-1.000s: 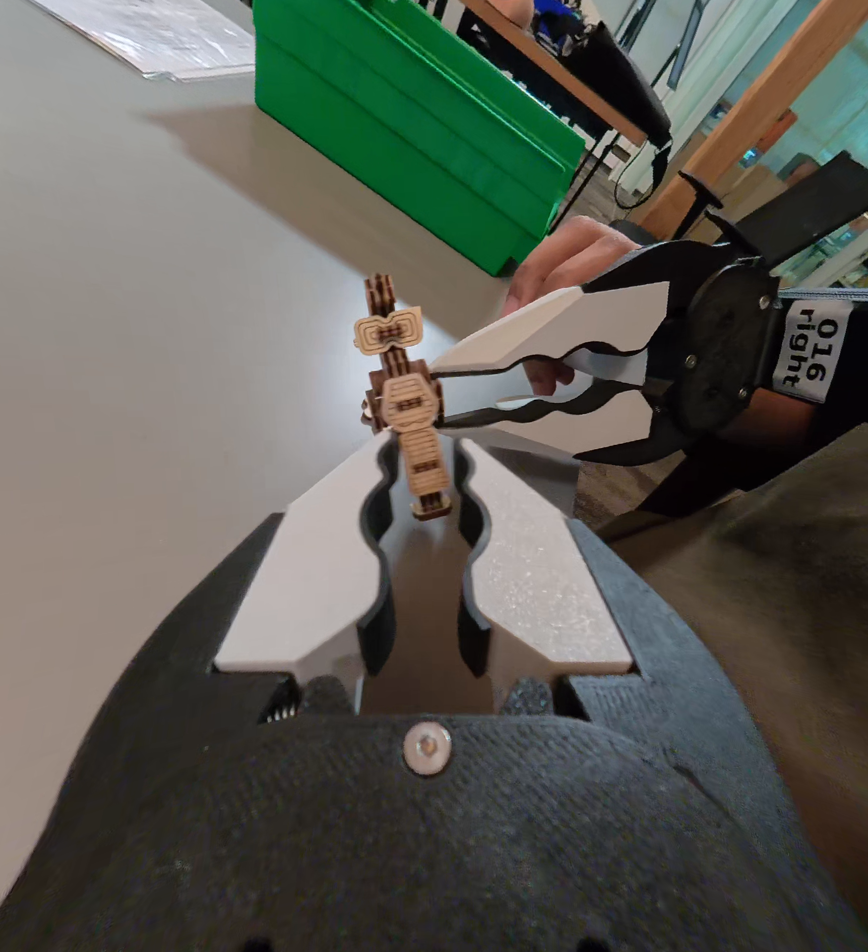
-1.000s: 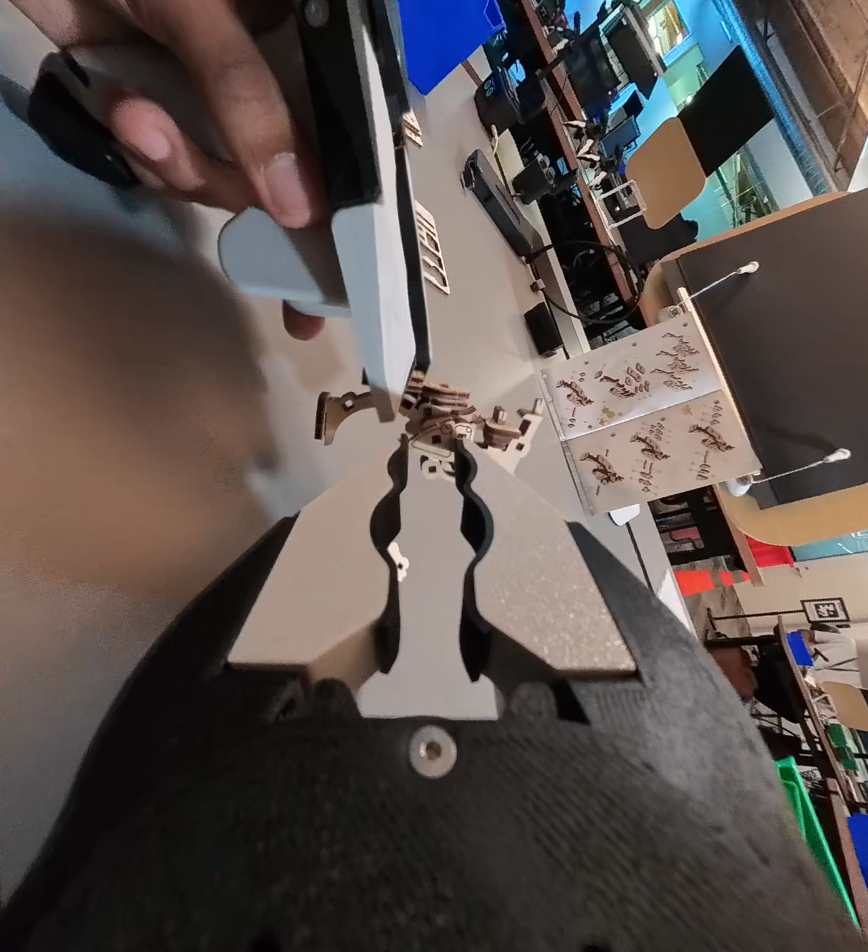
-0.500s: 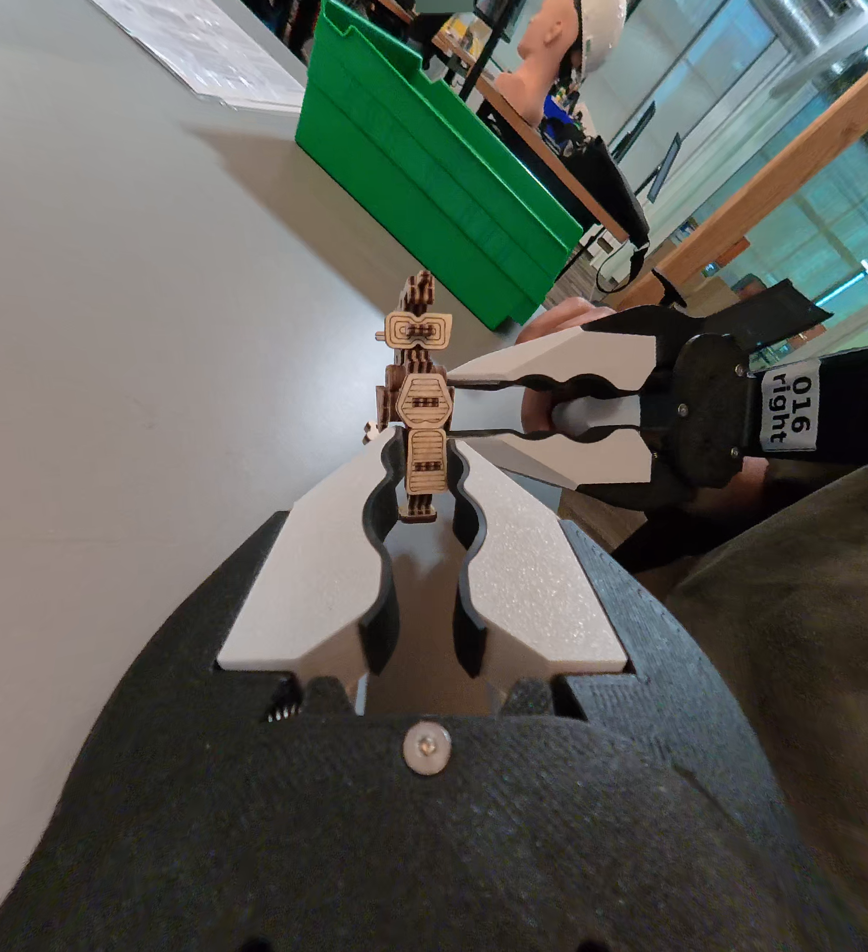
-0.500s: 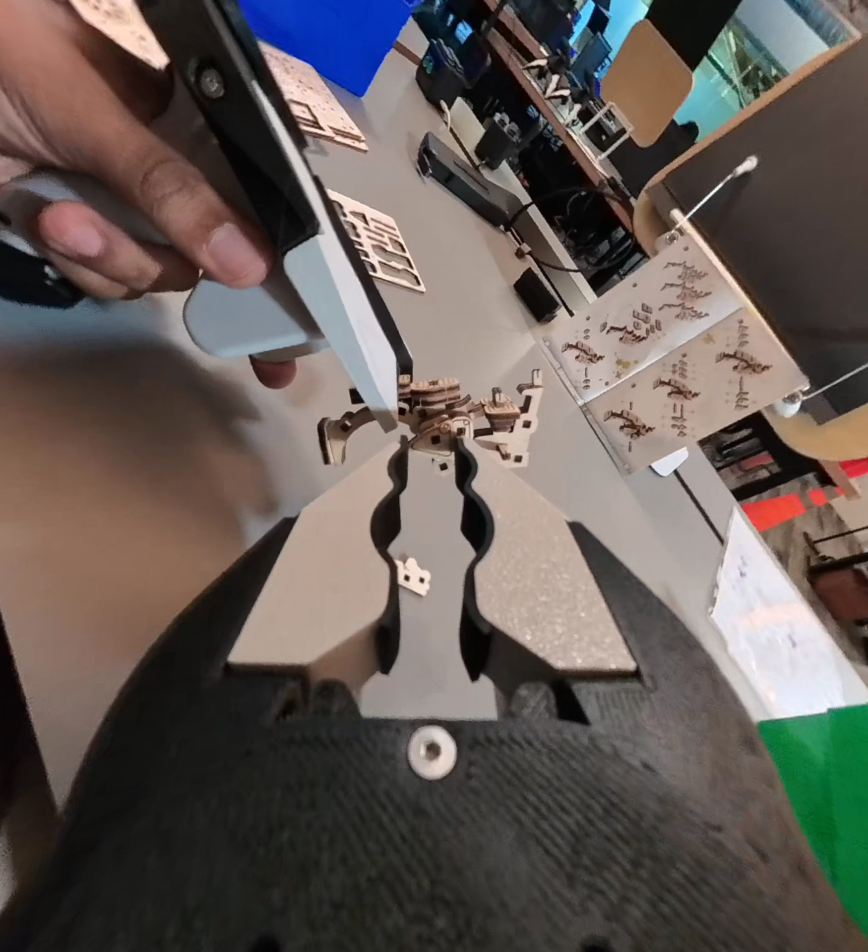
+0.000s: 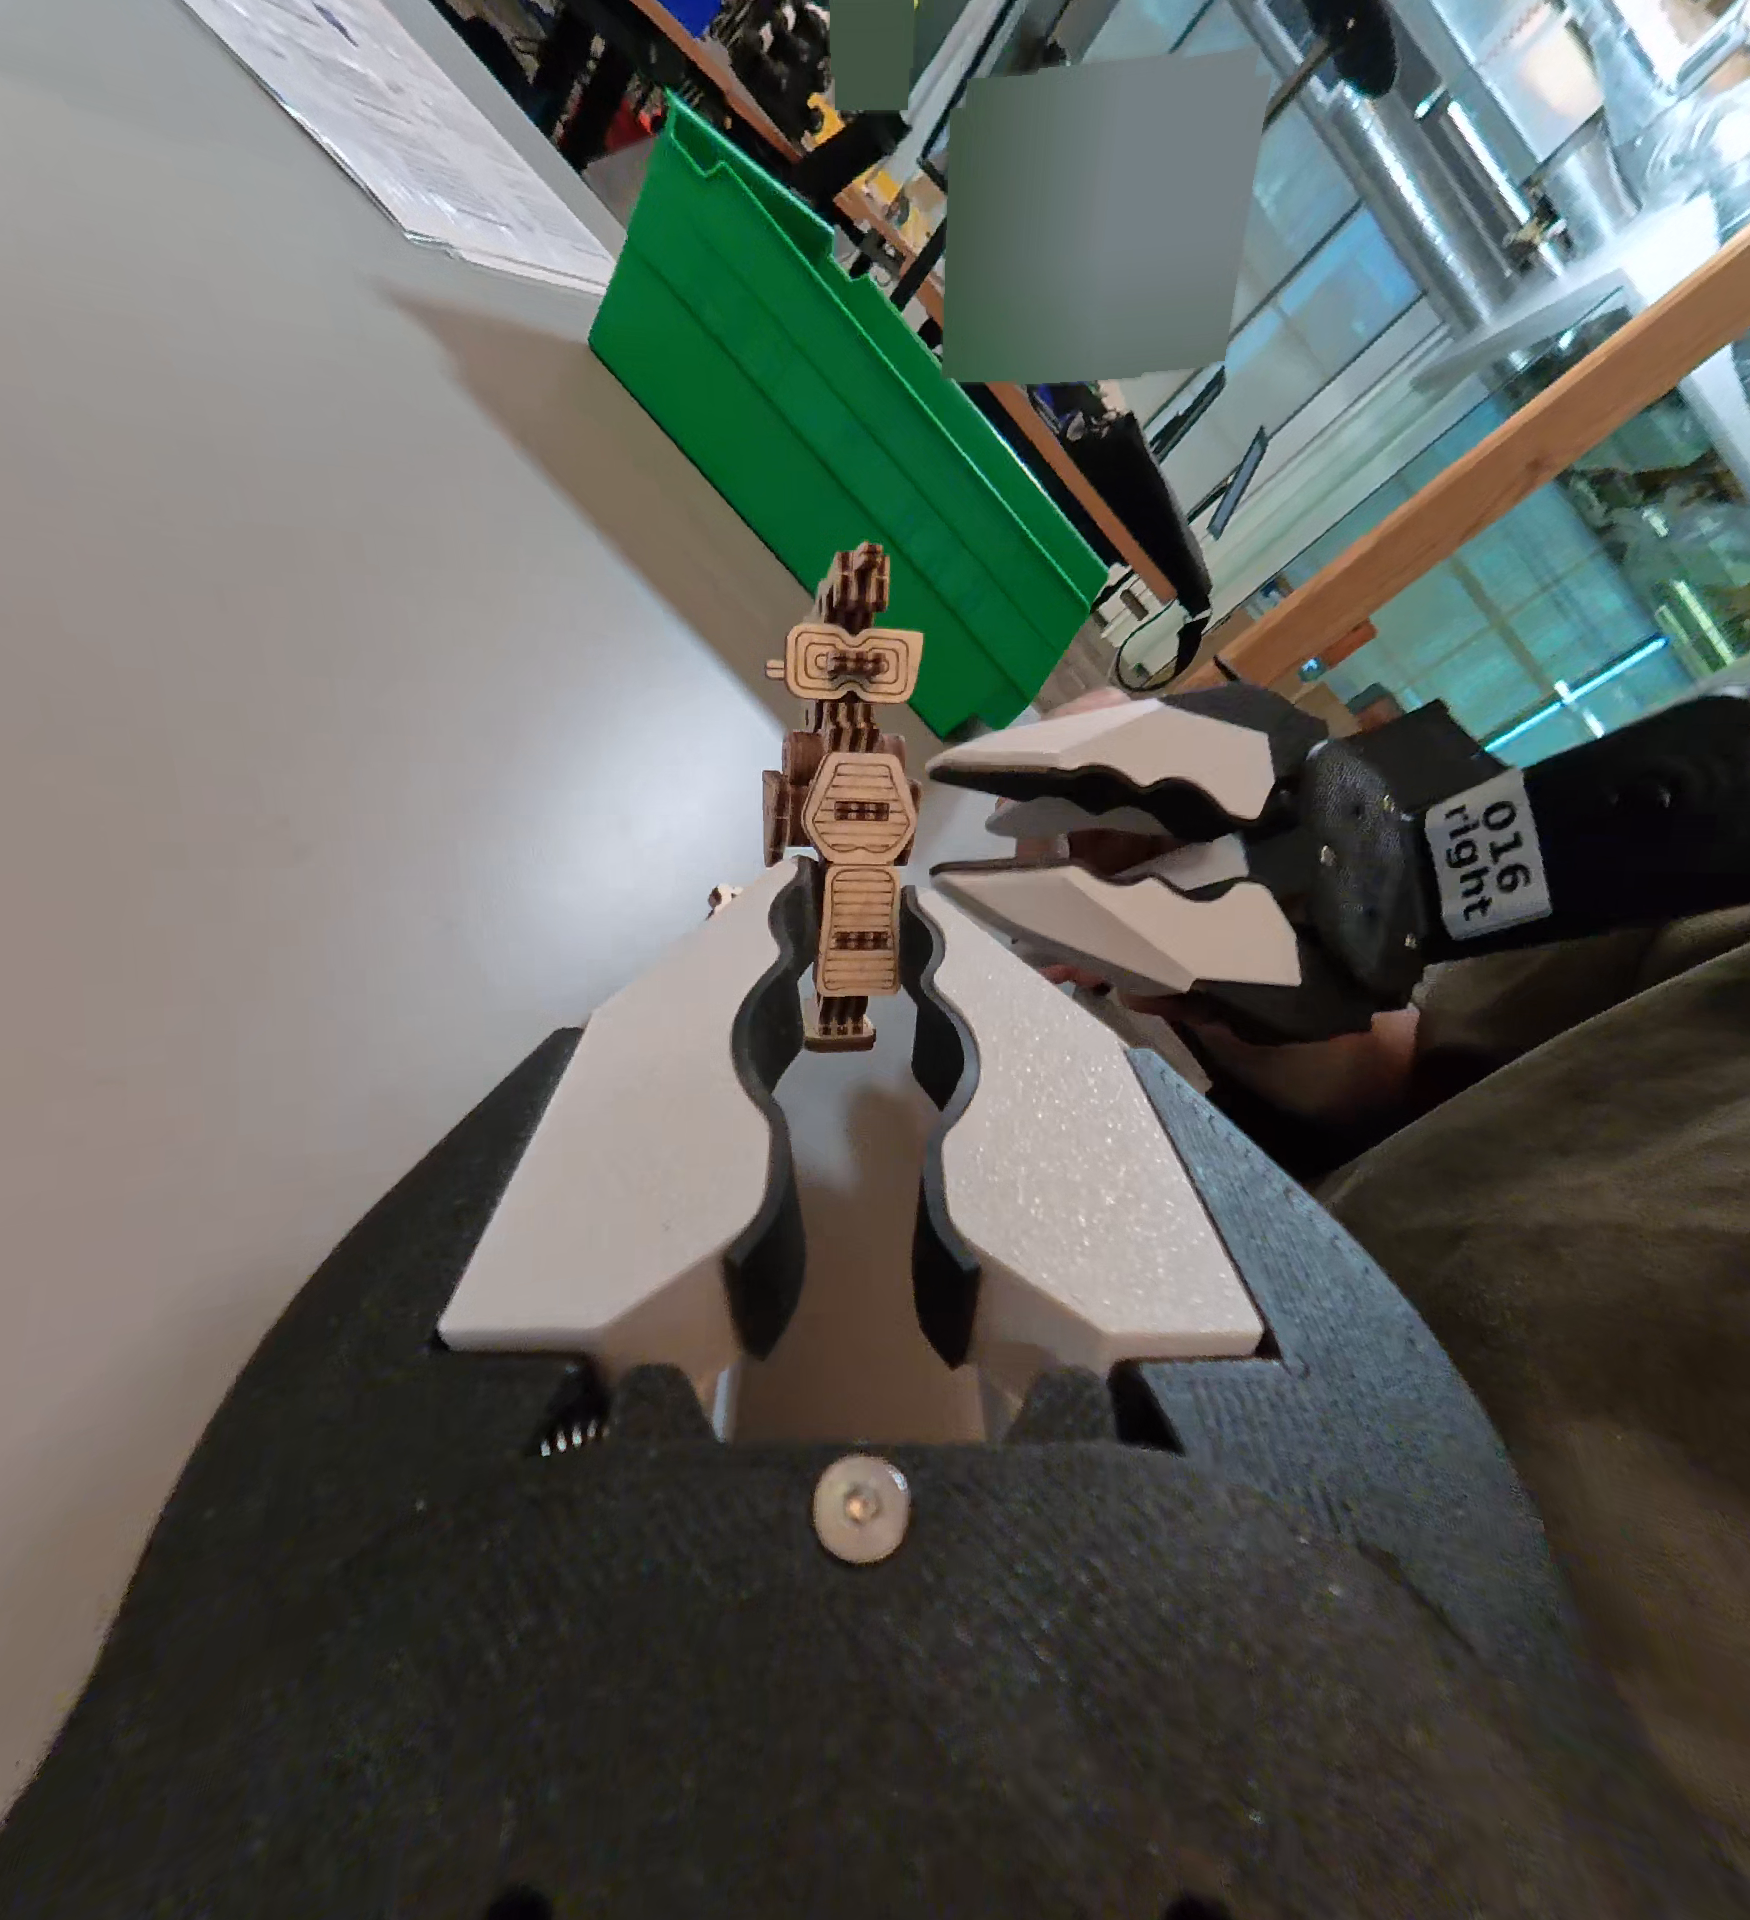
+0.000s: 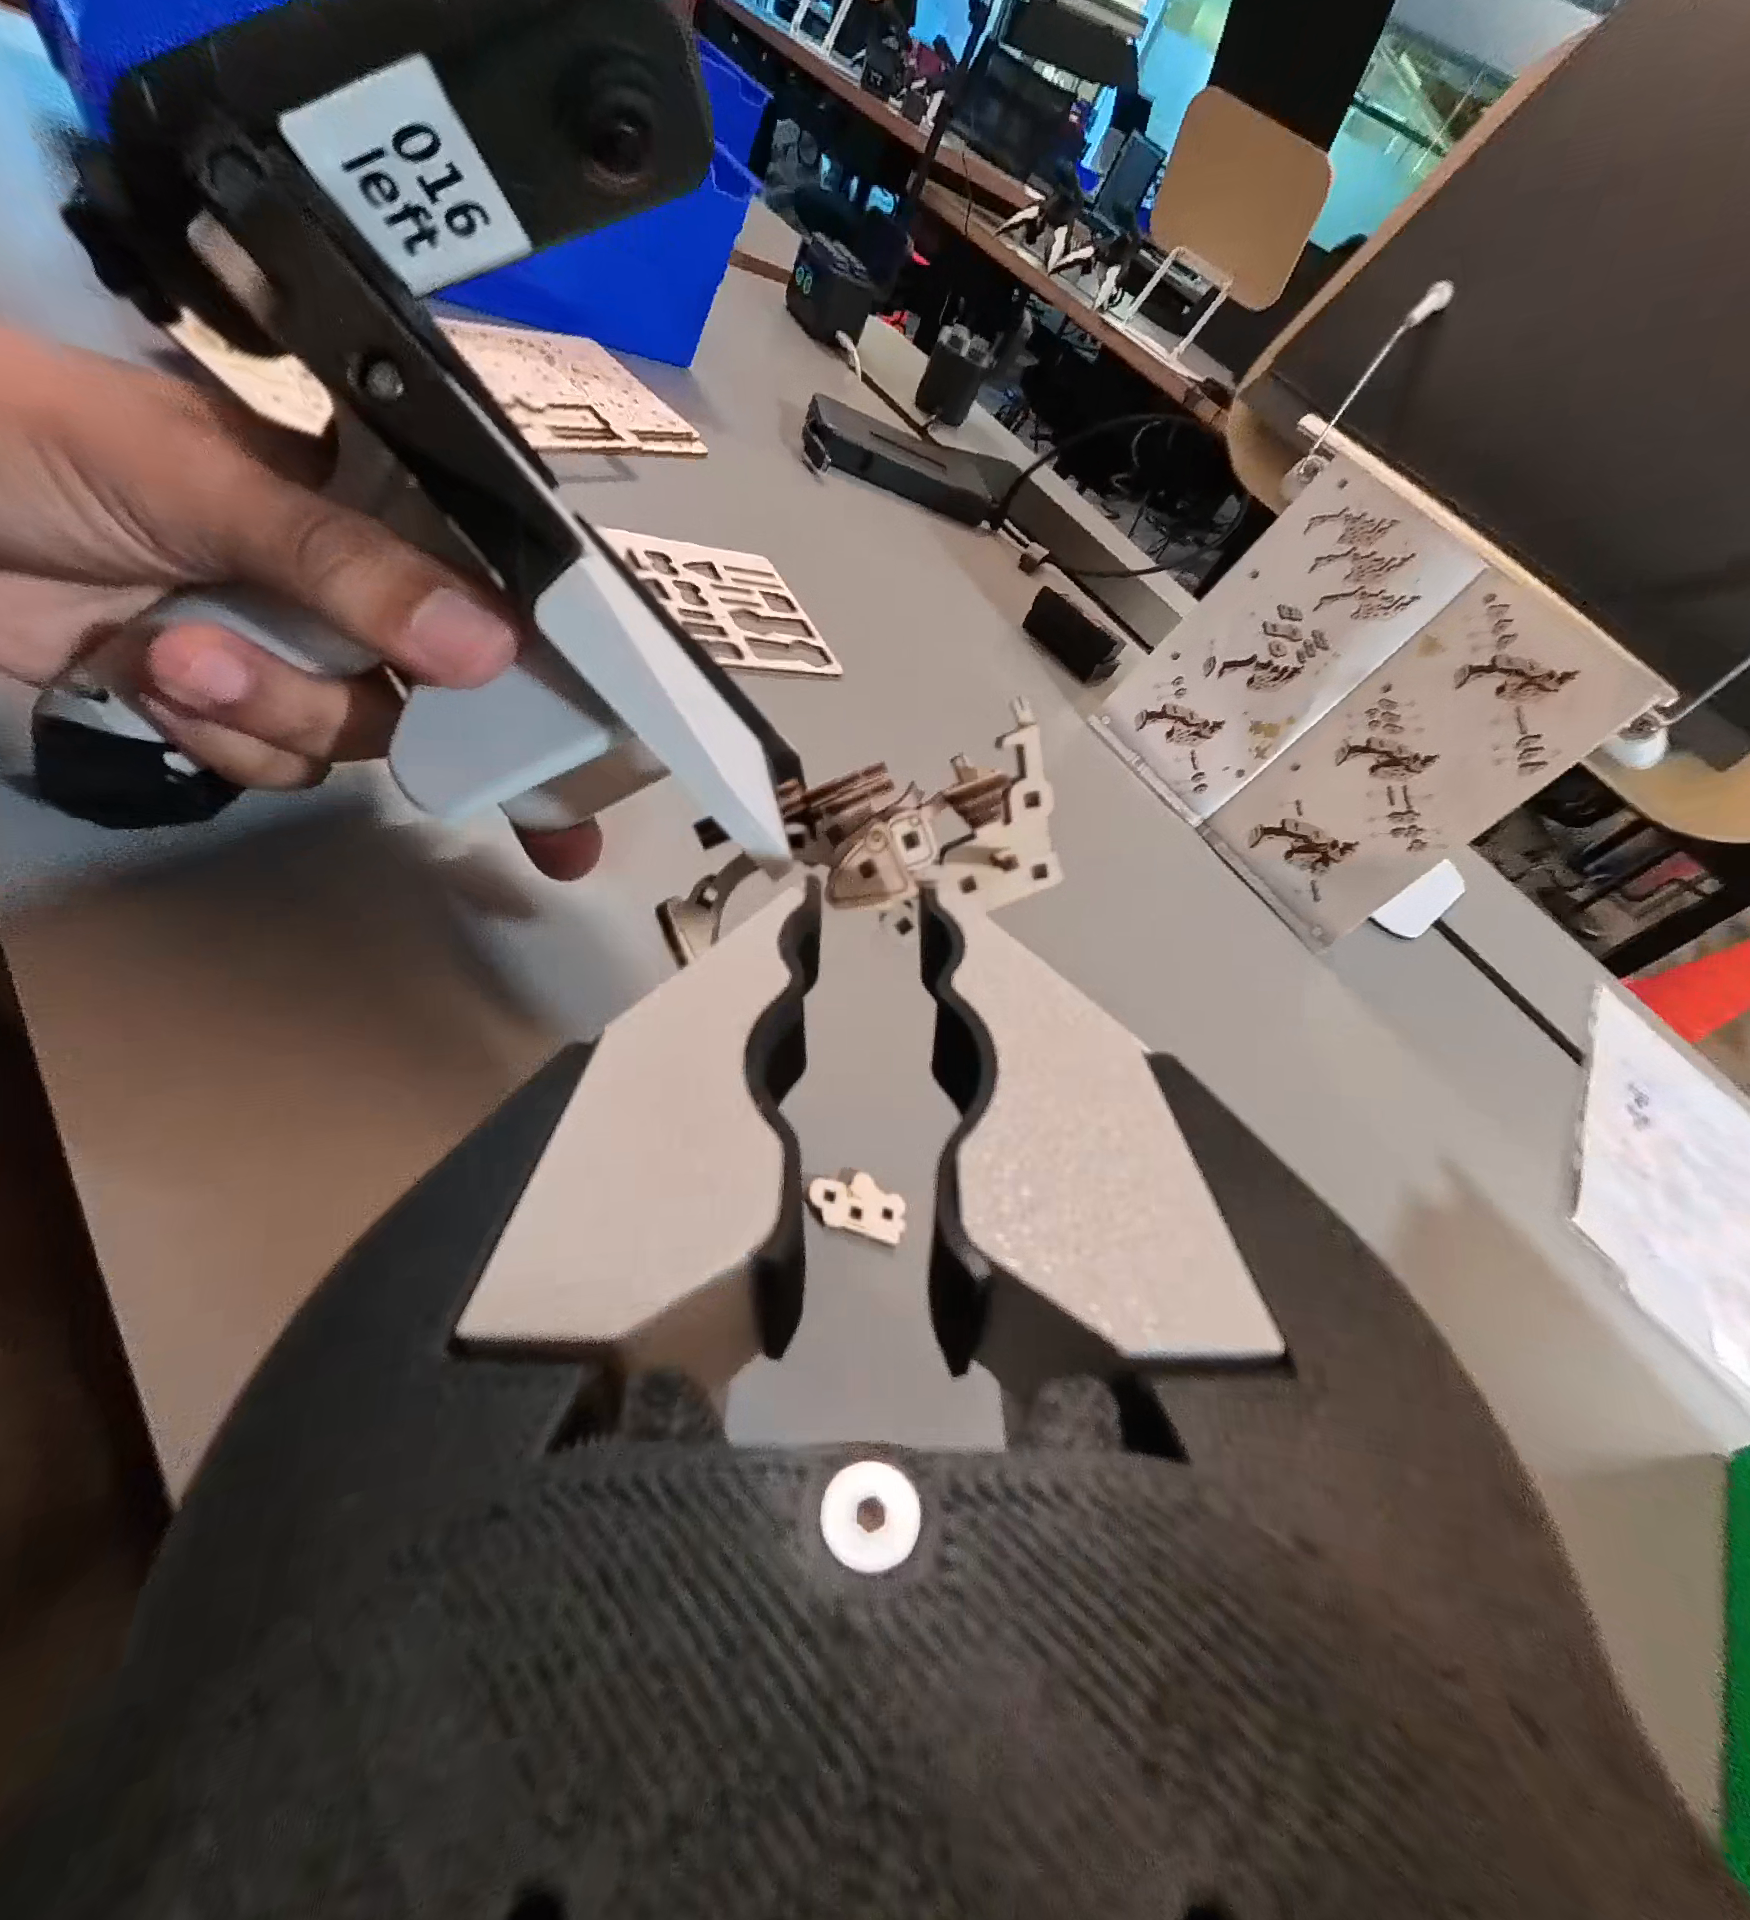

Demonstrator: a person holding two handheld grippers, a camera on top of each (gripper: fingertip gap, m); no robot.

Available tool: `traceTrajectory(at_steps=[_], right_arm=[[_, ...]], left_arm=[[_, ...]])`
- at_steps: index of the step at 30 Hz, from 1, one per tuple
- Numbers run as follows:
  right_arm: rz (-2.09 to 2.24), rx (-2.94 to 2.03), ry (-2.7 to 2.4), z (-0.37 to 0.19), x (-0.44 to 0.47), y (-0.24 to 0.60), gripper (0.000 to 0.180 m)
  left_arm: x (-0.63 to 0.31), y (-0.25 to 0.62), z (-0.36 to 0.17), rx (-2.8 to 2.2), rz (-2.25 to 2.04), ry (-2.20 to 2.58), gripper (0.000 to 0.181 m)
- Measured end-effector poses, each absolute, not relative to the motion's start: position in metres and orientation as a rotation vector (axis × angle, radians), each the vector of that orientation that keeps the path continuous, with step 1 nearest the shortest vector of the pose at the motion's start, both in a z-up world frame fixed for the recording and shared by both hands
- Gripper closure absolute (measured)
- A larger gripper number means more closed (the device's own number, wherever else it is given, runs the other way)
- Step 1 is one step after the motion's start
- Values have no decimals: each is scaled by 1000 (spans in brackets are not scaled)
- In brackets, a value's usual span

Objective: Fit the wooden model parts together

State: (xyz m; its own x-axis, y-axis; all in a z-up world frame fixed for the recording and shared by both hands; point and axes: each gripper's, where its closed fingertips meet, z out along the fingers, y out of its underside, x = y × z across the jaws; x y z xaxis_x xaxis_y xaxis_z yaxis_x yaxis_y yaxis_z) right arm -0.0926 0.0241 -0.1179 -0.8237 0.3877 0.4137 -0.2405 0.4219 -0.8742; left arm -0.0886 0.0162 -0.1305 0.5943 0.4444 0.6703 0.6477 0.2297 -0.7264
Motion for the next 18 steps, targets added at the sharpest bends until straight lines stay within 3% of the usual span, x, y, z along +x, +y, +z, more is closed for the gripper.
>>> traceTrajectory(at_steps=[6, 11, 18], right_arm=[[1493, -267, -2192, -124, -87, 18, 167], [1739, -571, -2283, -118, -82, 13, 155], [1863, -750, -2289, -112, -86, 16, 154]], left_arm=[[-91, 14, -121, -1309, -204, -1008, 168], [-93, 13, -118, -1307, -144, -994, 168], [-93, 17, -118, -1326, -128, -980, 168]])
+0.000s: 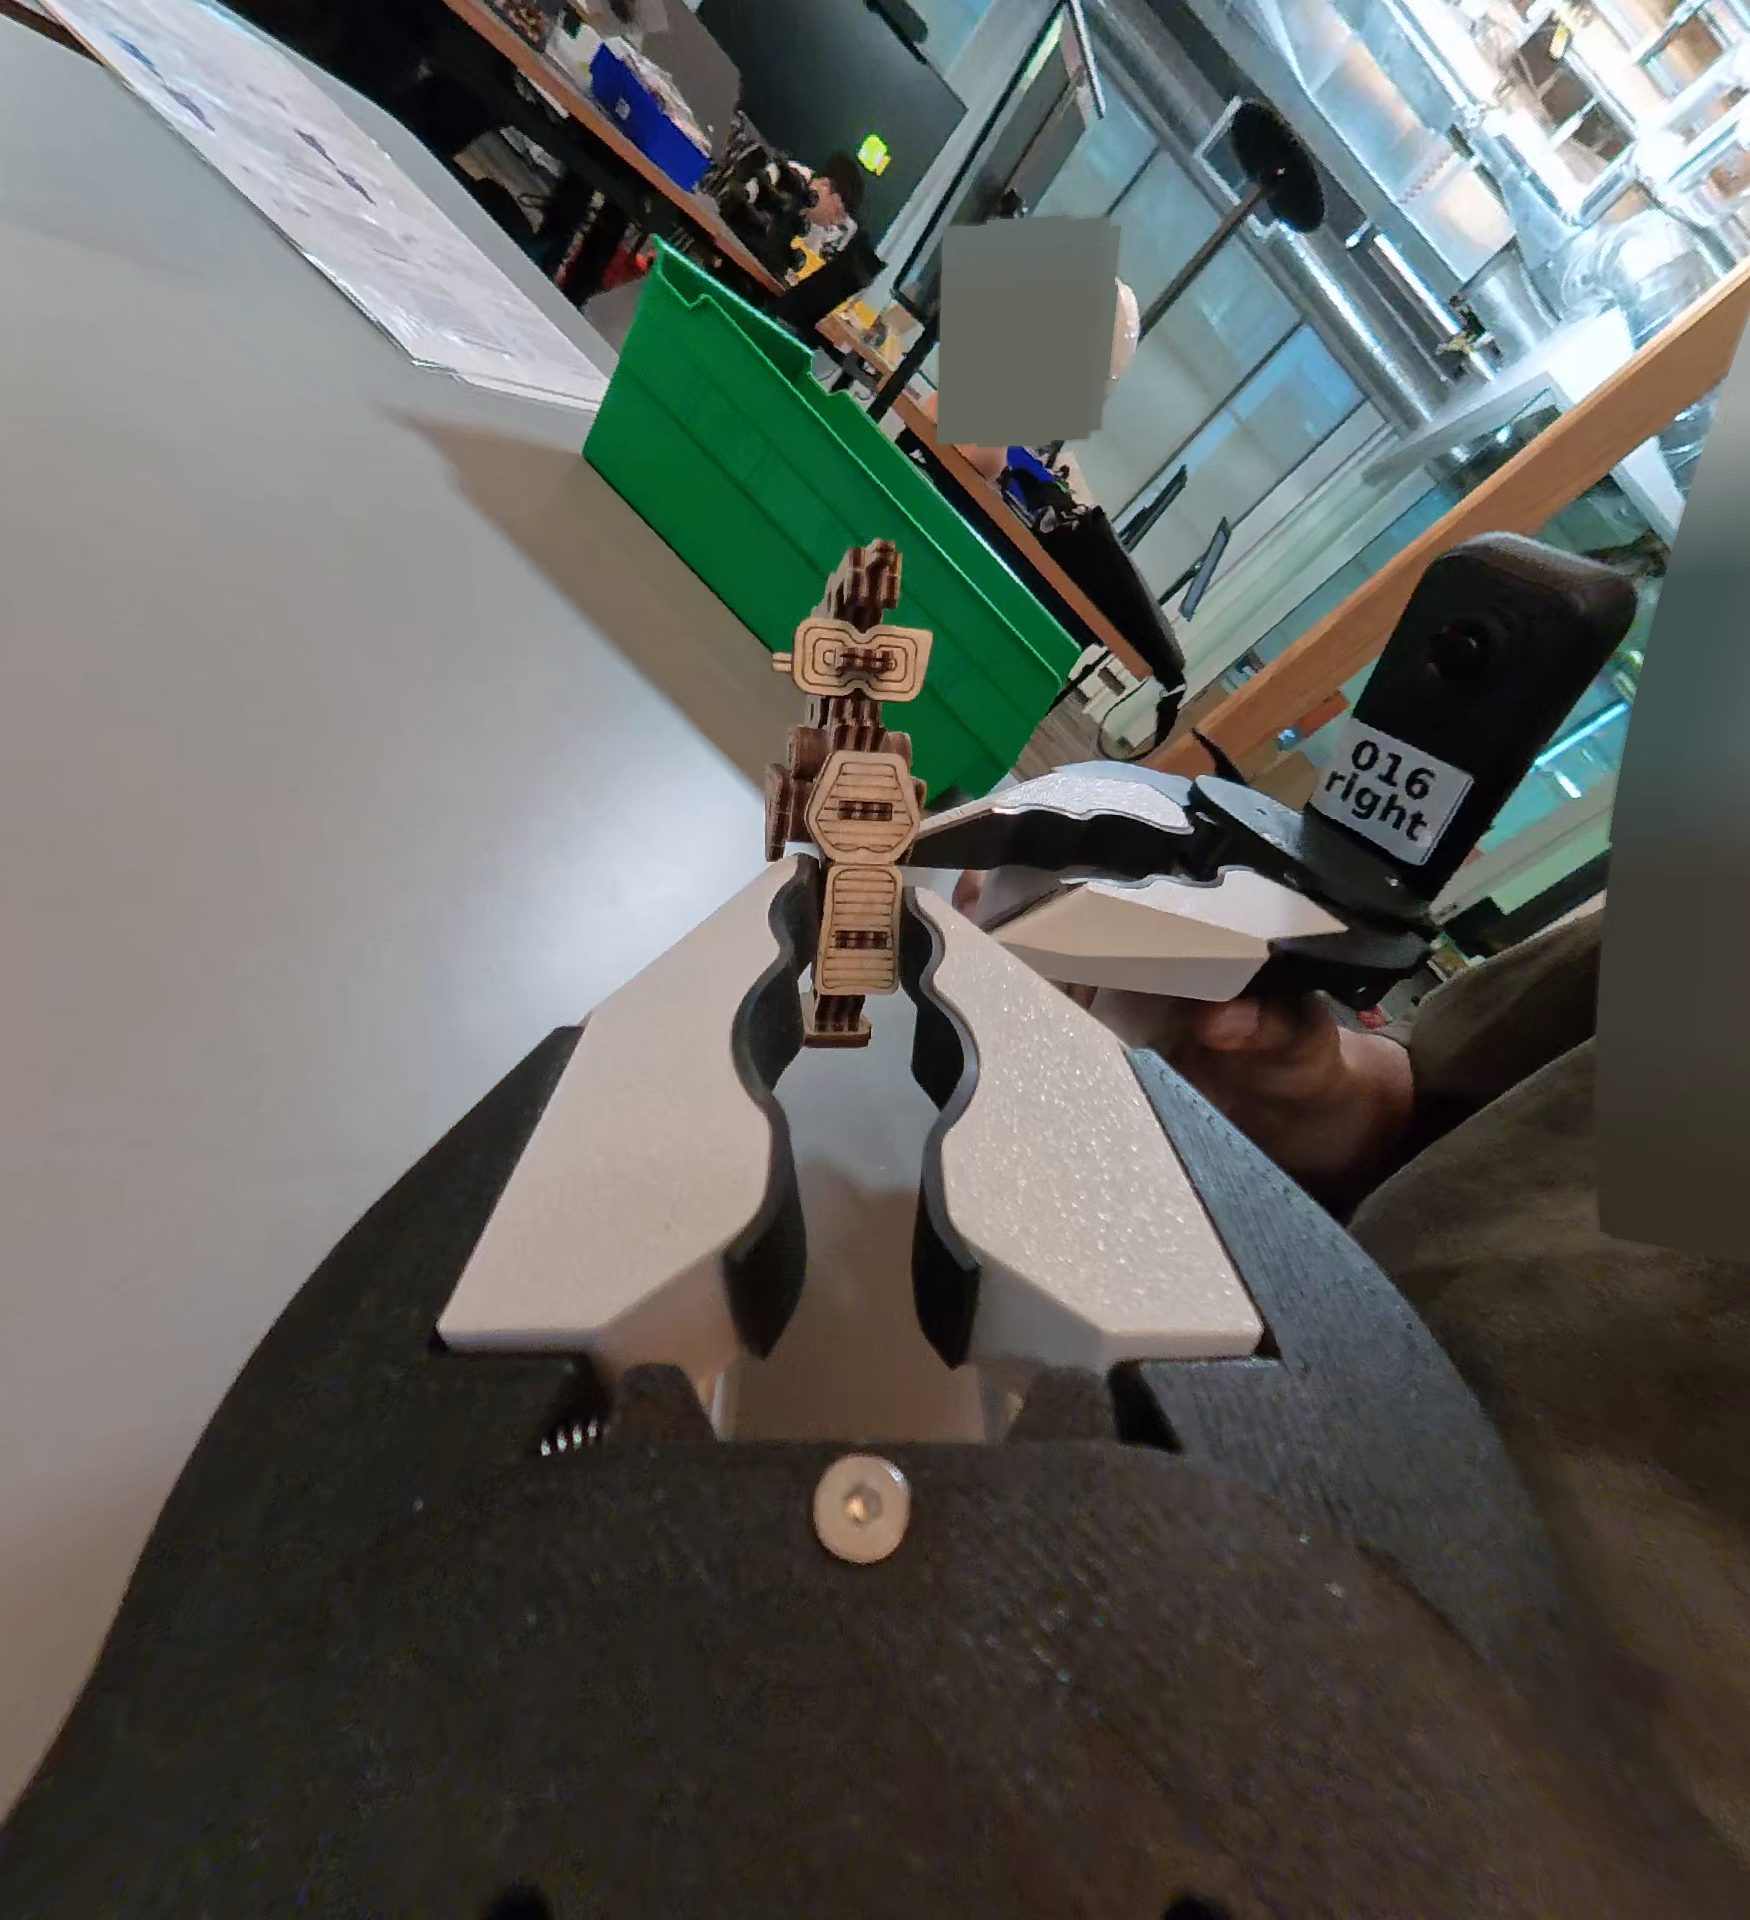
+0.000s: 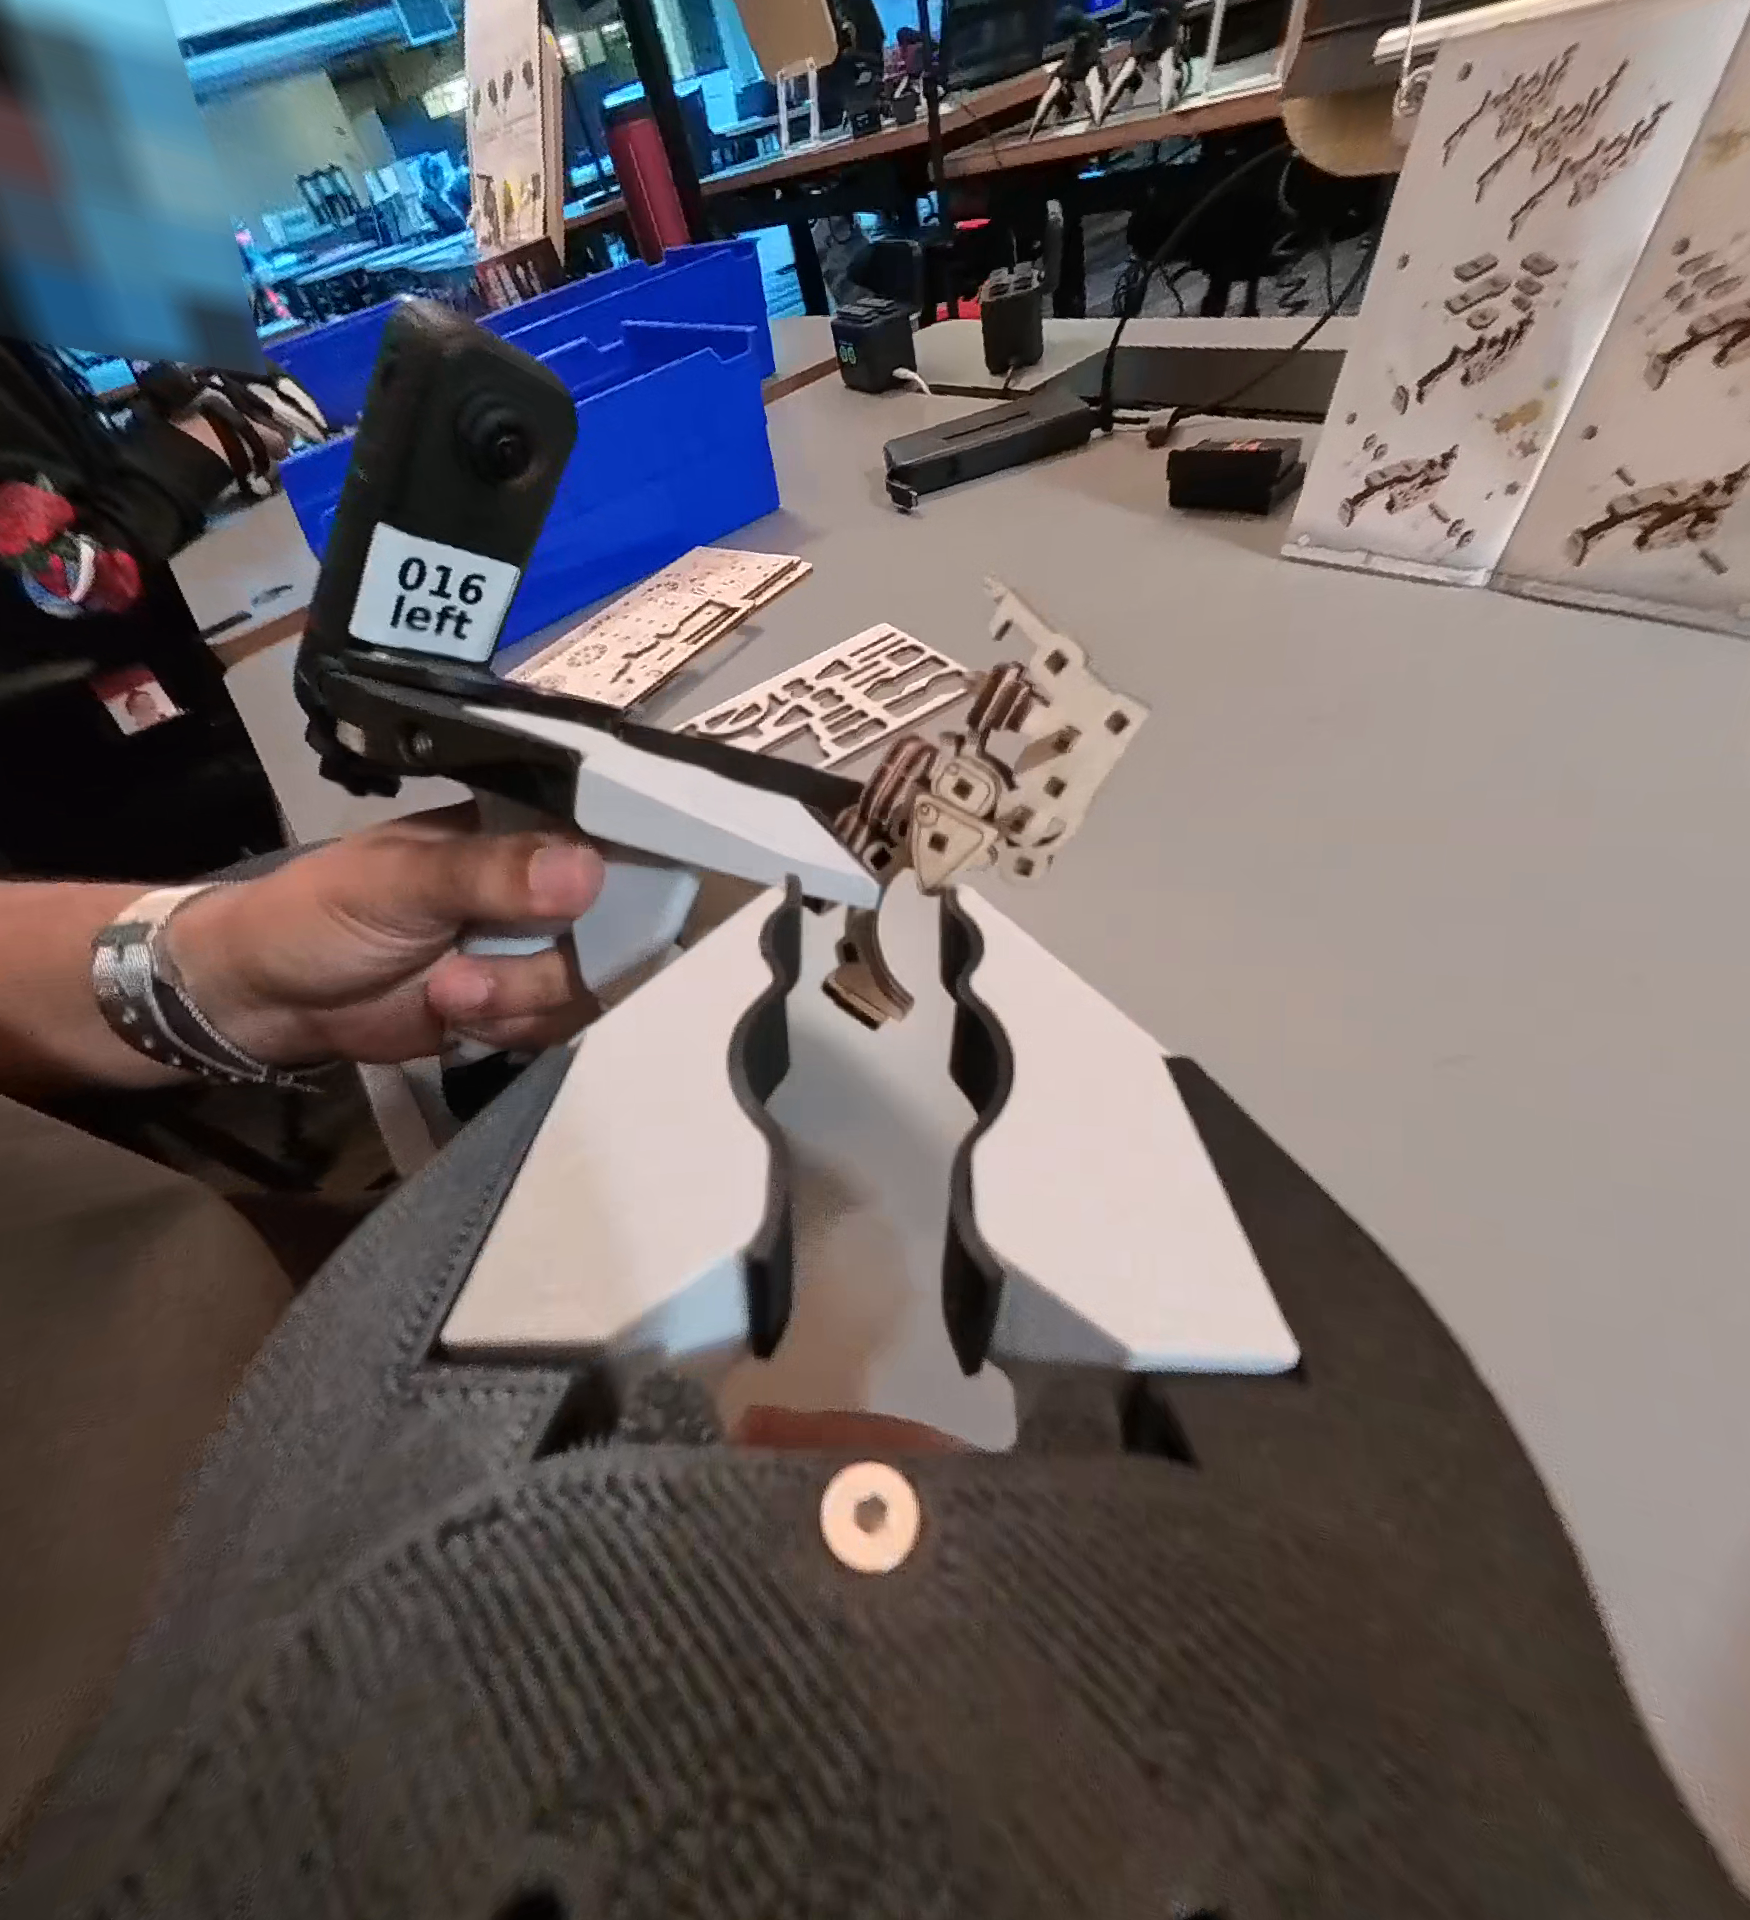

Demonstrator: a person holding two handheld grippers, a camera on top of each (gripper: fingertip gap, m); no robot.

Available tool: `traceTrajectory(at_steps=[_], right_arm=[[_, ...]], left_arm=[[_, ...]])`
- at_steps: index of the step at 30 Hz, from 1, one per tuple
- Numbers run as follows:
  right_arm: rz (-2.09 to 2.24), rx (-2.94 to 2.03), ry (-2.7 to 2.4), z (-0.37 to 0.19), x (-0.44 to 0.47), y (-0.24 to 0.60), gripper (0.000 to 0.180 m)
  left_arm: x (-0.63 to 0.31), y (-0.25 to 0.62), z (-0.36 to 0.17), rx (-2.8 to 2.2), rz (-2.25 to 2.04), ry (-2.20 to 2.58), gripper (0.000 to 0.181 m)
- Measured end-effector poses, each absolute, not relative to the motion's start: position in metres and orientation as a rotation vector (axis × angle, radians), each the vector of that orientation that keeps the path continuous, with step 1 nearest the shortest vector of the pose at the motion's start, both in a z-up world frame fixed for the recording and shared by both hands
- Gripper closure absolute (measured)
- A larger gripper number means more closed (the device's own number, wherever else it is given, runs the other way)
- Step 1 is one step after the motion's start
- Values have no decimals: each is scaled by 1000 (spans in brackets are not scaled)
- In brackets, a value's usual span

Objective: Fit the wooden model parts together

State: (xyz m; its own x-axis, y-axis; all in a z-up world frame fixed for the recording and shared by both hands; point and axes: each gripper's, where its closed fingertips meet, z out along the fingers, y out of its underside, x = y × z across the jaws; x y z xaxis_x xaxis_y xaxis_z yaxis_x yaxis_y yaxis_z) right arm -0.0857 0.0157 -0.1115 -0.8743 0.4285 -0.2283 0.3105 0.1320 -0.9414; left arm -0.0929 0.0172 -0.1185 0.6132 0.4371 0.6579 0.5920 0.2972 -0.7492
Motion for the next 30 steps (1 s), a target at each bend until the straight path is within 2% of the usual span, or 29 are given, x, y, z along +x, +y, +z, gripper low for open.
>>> traceTrajectory(at_steps=[5, 10, 21, 25, 30], right_arm=[[1881, -815, -2276, -110, -89, 18, 159], [1856, -831, -2276, -112, -93, 22, 172], [1734, -685, -2231, -115, -100, 25, 176], [1658, -558, -2185, -112, -100, 26, 175], [1693, -521, -2181, -109, -96, 25, 162]], left_arm=[[-93, 22, -124, -1375, -76, -982, 168], [-93, 28, -131, -1416, -69, -988, 169], [-95, 30, -133, -1394, -81, -1007, 169], [-95, 30, -129, -1389, -60, -987, 169], [-94, 28, -123, -1355, -72, -974, 169]])
